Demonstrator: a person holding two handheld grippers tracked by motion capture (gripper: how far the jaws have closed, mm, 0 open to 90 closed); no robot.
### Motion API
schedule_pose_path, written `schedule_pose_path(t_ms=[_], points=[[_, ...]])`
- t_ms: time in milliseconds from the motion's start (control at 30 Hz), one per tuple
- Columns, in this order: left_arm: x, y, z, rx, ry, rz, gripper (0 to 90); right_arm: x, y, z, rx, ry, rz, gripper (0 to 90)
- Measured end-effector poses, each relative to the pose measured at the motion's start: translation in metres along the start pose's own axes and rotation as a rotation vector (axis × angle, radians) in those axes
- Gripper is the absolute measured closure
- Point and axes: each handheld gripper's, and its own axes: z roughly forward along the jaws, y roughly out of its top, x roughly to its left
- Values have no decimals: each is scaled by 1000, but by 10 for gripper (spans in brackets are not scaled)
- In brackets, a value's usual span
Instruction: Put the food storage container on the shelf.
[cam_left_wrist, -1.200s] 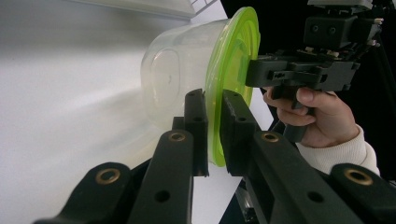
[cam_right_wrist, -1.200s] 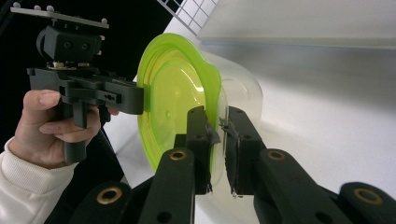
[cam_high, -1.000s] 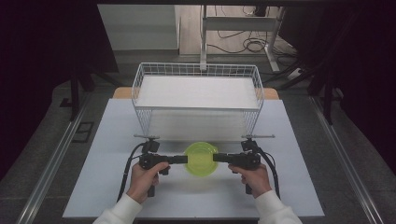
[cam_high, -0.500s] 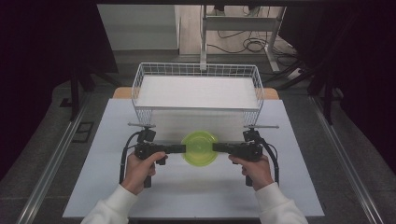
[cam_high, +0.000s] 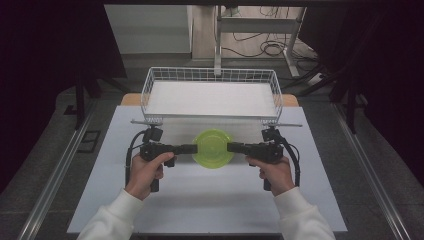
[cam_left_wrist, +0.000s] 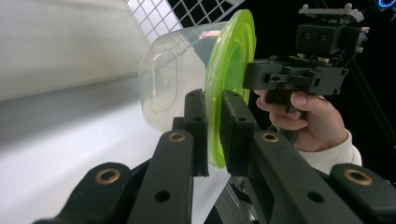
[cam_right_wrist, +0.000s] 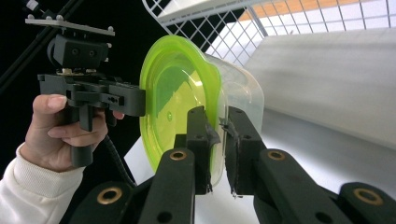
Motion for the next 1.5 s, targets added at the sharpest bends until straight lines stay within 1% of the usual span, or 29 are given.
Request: schedule_pose_path(t_ms=[167,200,233,267,433,633,700,800,1000,1133,1267,1367,1500], points=[[-7,9,-5,-13,-5,11,826,7,11,-3,-11,4,-13,805],[-8,12,-6,-14,-7,13,826,10,15,-4,-16,4,-14,805],[-10,14,-7,-17,-6,17,826,10,15,-4,-16,4,-14,805],[-11,17,-8,-20,-7,18,826,13,20,-5,-23,4,-19,805],[-18,27,-11,-26,-10,32,826,16,29,-8,-37,9,-30,805],[-23,39,-13,-34,-24,37,826,21,41,-13,-48,6,-36,805],[-24,43,-13,-36,-24,41,828,24,48,-15,-53,4,-41,805],[-26,51,-14,-40,-24,46,828,25,53,-15,-55,0,-46,806],[-27,67,-15,-45,-37,47,828,28,71,-17,-58,-9,-51,806],[-27,80,-13,-42,-40,48,830,28,83,-18,-58,-18,-56,806],[-25,92,-11,-38,-42,45,830,24,96,-18,-64,-21,-51,807],[-24,100,-10,-32,-44,51,829,23,100,-18,-68,-20,-48,807],[-19,112,-6,-31,-58,38,829,18,110,-17,-77,-17,-35,807]])
